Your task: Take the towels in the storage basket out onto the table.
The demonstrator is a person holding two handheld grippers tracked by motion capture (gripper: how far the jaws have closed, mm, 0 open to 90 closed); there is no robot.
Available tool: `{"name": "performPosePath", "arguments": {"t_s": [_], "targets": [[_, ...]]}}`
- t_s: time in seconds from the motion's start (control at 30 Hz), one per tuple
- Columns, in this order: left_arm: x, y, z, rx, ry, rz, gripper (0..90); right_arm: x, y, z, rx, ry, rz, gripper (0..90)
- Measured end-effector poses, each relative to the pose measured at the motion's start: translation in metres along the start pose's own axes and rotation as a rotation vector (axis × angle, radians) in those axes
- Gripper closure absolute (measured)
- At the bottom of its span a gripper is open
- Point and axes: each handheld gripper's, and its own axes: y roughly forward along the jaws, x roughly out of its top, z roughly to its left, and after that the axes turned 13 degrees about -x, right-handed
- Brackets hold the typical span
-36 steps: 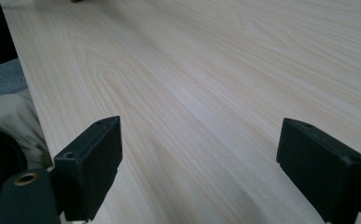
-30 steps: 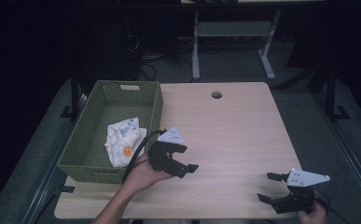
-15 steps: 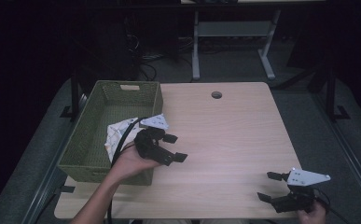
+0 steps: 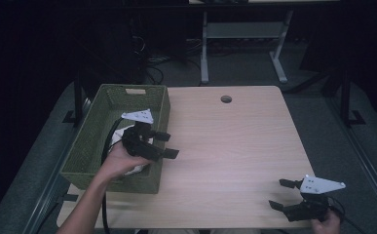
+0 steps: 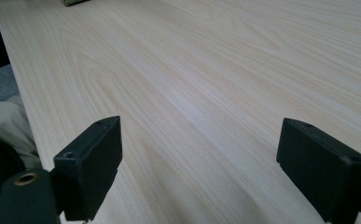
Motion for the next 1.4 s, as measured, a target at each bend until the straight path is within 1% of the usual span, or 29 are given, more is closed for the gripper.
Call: {"name": "performPosePath", "arguments": {"t_s": [0.07, 0.1, 0.17, 0.27, 0.4, 0.53, 0.57, 0.6, 0.8, 0.83, 1.0, 1.03, 1.07, 1.1, 1.2, 1.27, 1.3, 1.33, 1.37, 1.4], "targets": [[-0.001, -0.007, 0.003, 0.01, -0.008, -0.005, 21.4, 0.0, 0.0, 0.0, 0.0, 0.001, -0.001, 13.9], [-0.001, -0.007, 0.003, 0.01, -0.008, -0.005, 21.4, 0.0, 0.0, 0.0, 0.0, 0.001, -0.001, 13.9], [-0.002, -0.014, 0.007, 0.016, -0.015, -0.016, 21.4, 0.0, 0.0, 0.0, -0.001, 0.001, -0.002, 13.8], [-0.002, -0.018, 0.008, 0.016, -0.019, -0.022, 21.4, 0.0, 0.0, -0.001, -0.002, -0.002, -0.007, 13.8], [-0.004, -0.024, 0.011, 0.025, -0.019, -0.025, 21.6, 0.0, 0.0, -0.001, -0.005, -0.003, -0.008, 13.8], [-0.006, -0.031, 0.015, 0.034, -0.028, -0.033, 21.8, 0.0, 0.0, -0.002, -0.005, -0.003, -0.009, 13.8], [-0.008, -0.035, 0.018, 0.036, -0.038, -0.041, 21.8, 0.0, 0.0, -0.002, -0.005, -0.003, -0.009, 13.8], [-0.008, -0.035, 0.018, 0.036, -0.038, -0.041, 21.8, 0.0, 0.0, -0.002, -0.005, -0.003, -0.009, 13.8], [-0.014, -0.047, 0.027, 0.057, -0.059, -0.047, 22.0, 0.0, 0.0, -0.002, -0.004, -0.002, -0.011, 13.8], [-0.014, -0.047, 0.027, 0.057, -0.059, -0.047, 22.0, 0.0, 0.0, -0.002, -0.004, -0.002, -0.011, 13.8], [-0.02, -0.054, 0.038, 0.079, -0.089, -0.043, 22.0, 0.0, 0.0, -0.003, -0.005, 0.0, -0.012, 13.8], [-0.02, -0.054, 0.038, 0.079, -0.089, -0.043, 22.0, 0.0, 0.0, -0.003, -0.005, 0.0, -0.012, 13.8], [-0.022, -0.055, 0.042, 0.094, -0.101, -0.039, 22.0, 0.0, 0.0, -0.003, -0.005, 0.0, -0.012, 13.8], [-0.022, -0.055, 0.042, 0.094, -0.101, -0.039, 22.0, 0.0, 0.0, -0.003, -0.005, 0.0, -0.012, 13.8], [-0.026, -0.056, 0.05, 0.116, -0.12, -0.023, 22.0, 0.0, -0.001, -0.004, -0.005, 0.001, -0.012, 13.8], [-0.031, -0.057, 0.056, 0.148, -0.144, -0.003, 22.0, -0.001, -0.001, -0.004, -0.004, 0.0, -0.015, 13.8], [-0.033, -0.057, 0.059, 0.157, -0.155, 0.002, 22.0, 0.0, -0.001, -0.004, -0.003, 0.0, -0.015, 13.8], [-0.033, -0.057, 0.059, 0.157, -0.155, 0.002, 22.1, 0.0, -0.001, -0.004, -0.003, 0.0, -0.015, 13.8], [-0.036, -0.058, 0.062, 0.171, -0.169, 0.008, 22.1, -0.001, -0.001, -0.004, -0.003, 0.0, -0.016, 13.8], [-0.037, -0.059, 0.064, 0.18, -0.174, 0.014, 22.1, 0.0, -0.001, -0.003, -0.003, 0.001, -0.016, 13.8]]}}
